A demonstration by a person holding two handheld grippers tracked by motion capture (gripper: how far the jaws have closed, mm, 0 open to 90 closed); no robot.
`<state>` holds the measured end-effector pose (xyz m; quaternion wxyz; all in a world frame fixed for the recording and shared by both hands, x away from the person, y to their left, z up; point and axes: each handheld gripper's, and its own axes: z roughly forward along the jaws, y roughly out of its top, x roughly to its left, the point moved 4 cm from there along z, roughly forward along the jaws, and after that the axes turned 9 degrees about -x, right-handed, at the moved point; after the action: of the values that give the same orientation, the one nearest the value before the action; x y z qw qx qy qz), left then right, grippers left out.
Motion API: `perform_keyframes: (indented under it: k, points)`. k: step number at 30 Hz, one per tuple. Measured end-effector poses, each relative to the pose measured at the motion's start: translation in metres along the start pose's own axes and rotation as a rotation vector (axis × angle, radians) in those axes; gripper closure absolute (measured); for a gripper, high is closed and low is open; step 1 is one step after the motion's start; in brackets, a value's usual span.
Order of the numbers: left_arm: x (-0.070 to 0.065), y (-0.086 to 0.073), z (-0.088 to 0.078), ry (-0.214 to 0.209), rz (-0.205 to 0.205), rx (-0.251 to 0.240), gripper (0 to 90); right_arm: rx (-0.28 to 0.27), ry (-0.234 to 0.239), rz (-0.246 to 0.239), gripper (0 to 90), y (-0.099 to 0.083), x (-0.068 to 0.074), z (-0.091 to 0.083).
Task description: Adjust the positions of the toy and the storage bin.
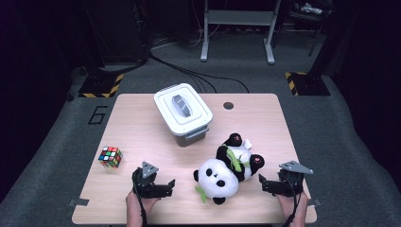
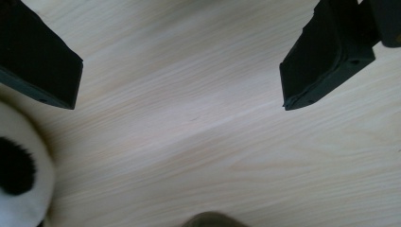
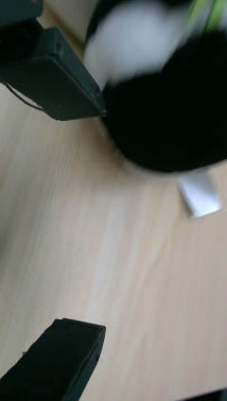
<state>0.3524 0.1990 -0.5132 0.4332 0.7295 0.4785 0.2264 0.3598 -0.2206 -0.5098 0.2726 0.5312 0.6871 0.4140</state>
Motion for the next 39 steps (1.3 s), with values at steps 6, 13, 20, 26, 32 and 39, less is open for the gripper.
perform_keyframes:
  k: [6, 13, 20, 26, 32, 39]
  points:
    - [-0.035, 0.017, 0.003, -0.085, 0.019, -0.019, 0.0, 0.043, -0.062, 0.043, 0.0, -0.025, -0.022, 0.017]
    - [-0.093, 0.034, 0.014, -0.218, 0.087, -0.024, 0.0, 0.066, -0.091, 0.063, 0.0, -0.034, -0.030, 0.023]
    - [-0.126, 0.039, 0.030, -0.253, 0.117, -0.019, 2.6, 0.063, -0.100, 0.062, 1.4, -0.034, -0.031, 0.025]
    - [-0.131, 0.031, 0.034, -0.224, 0.165, -0.041, 22.2, 0.048, -0.089, 0.089, 2.5, -0.034, -0.034, 0.024]
    - [-0.128, 0.024, 0.035, -0.232, 0.213, -0.082, 46.5, 0.060, -0.110, 0.057, 2.8, -0.034, -0.031, 0.026]
    - [-0.120, 0.027, 0.033, -0.298, 0.251, -0.087, 59.2, 0.057, -0.107, 0.063, 3.3, -0.034, -0.032, 0.026]
